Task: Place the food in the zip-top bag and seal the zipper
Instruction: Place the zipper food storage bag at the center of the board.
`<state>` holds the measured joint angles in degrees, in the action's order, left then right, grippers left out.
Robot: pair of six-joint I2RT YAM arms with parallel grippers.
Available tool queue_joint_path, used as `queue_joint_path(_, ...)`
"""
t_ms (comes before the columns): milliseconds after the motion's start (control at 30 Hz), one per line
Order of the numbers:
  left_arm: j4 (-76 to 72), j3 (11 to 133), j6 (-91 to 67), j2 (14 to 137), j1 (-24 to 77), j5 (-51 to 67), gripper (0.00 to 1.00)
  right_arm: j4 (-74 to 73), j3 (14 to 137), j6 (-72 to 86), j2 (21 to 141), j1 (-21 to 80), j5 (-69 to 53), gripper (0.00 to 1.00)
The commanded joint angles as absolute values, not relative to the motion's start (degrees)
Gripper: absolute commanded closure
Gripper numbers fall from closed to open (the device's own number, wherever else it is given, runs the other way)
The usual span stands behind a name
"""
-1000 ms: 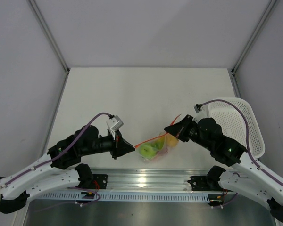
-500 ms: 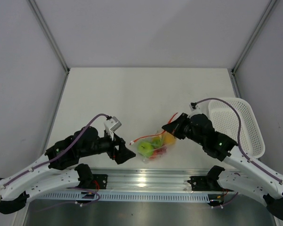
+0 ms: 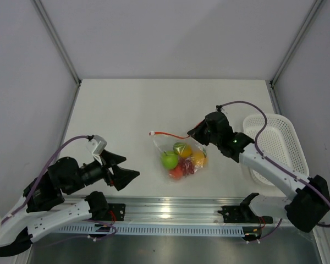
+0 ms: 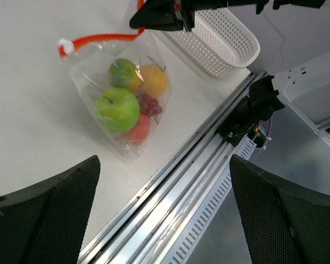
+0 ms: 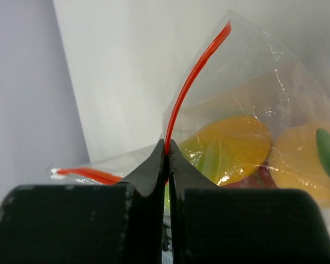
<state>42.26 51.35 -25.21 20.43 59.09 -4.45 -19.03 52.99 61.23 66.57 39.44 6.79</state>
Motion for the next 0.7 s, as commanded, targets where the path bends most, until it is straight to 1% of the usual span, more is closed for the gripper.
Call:
queue_joint_path(0,45.6,52.9,-26.0,20.9,59.2,-5.0,0.00,-18.7,58.0,62.8,72.2,37.8,9.8,1.00)
queue_joint_path(200,46.1,51.8,-27.6,18.7,59.2,-4.0,0.00,-17.8,62.9,65.3,82.4,34.5,8.2,1.00)
queue_joint_path(400,48.3,51.9,-28.3,16.3,59.2,-5.4,0.01,-14.3,66.2,67.4,90.7,30.9,3.3,1.00)
queue_joint_path(533,48.9,51.8,-29.4,15.5,59.2,-5.3,0.00,-15.0,69.8,67.1,98.9,29.7,1.8,1.00)
queue_joint_path(667,49.2,50.9,-31.1,14.2,59.2,-4.8,0.01,-13.9,71.1,66.6,103.4,29.4,2.1,1.00)
